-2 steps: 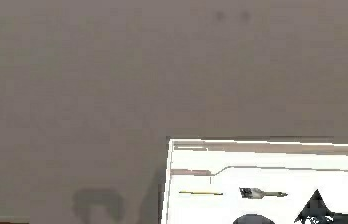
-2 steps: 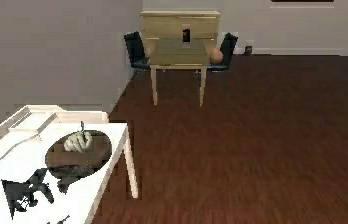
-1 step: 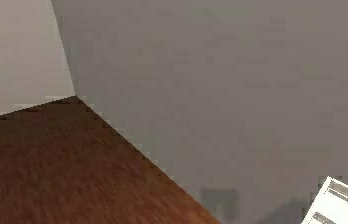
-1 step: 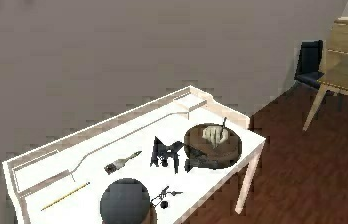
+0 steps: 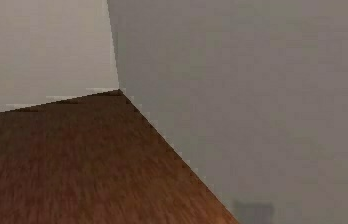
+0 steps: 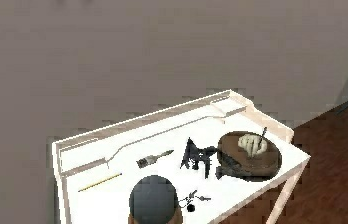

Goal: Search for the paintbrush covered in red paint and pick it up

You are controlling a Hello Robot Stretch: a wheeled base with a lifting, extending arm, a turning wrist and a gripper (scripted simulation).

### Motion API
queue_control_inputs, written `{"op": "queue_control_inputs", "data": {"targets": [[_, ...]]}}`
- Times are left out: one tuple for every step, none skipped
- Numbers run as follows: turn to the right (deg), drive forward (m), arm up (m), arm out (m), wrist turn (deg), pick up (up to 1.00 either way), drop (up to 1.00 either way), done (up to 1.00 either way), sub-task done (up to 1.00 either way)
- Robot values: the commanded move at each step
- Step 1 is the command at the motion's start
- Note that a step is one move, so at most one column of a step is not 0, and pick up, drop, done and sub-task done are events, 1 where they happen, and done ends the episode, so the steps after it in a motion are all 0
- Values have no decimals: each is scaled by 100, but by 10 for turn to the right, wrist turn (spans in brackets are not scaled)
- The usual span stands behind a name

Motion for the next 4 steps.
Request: {"op": "queue_control_inputs", "data": {"targets": [[0, 0, 50, 0, 0, 0, 0, 0, 0], [0, 0, 32, 0, 0, 0, 0, 0, 0], [0, 0, 0, 38, 0, 0, 0, 0, 0], [0, 0, 0, 0, 450, 0, 0, 0, 0]]}}
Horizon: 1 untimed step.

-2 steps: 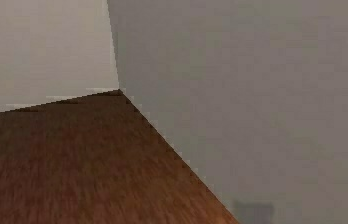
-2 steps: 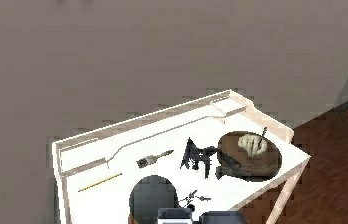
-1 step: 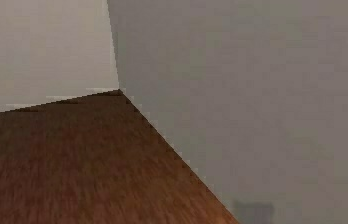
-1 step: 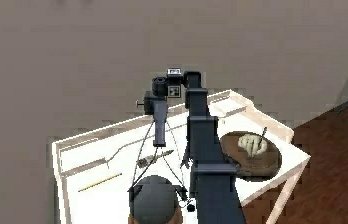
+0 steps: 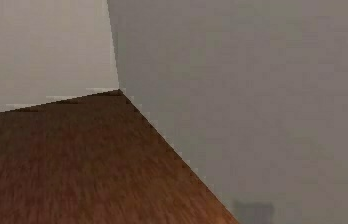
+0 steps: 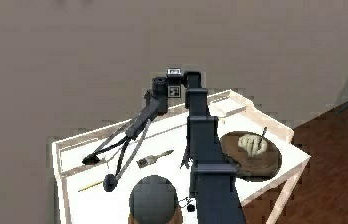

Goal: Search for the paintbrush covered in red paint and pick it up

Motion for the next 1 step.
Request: {"op": "queue_control_inputs", "data": {"targets": [[0, 0, 0, 0, 450, 0, 0, 0, 0]]}}
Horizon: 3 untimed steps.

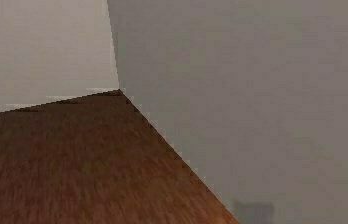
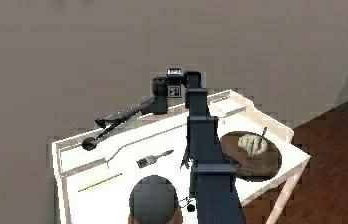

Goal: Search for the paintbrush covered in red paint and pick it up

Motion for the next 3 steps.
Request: {"op": "queue_control_inputs", "data": {"targets": [[0, 0, 0, 0, 450, 0, 0, 0, 0], [0, 0, 0, 0, 60, 0, 0, 0, 0], [0, 0, -30, 0, 0, 0, 0, 0, 0]]}}
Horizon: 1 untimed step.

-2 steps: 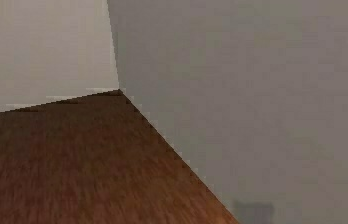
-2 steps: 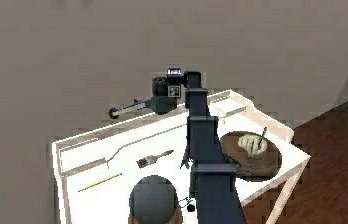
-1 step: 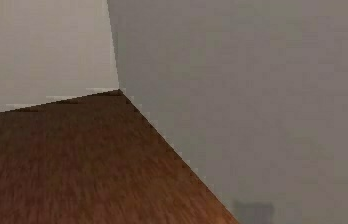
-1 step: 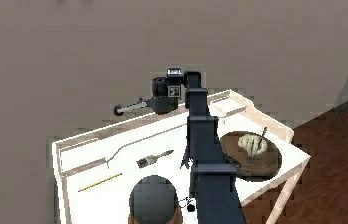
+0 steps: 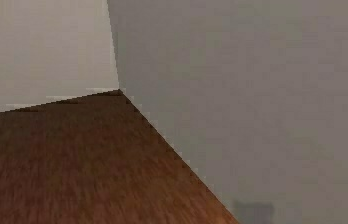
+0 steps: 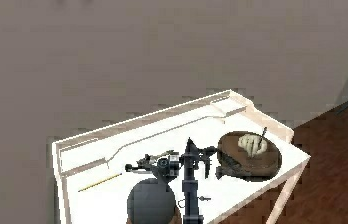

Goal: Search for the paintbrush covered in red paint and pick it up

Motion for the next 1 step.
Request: {"op": "queue_control_inputs", "data": {"targets": [[0, 0, 0, 0, 0, 100, 0, 0, 0]]}}
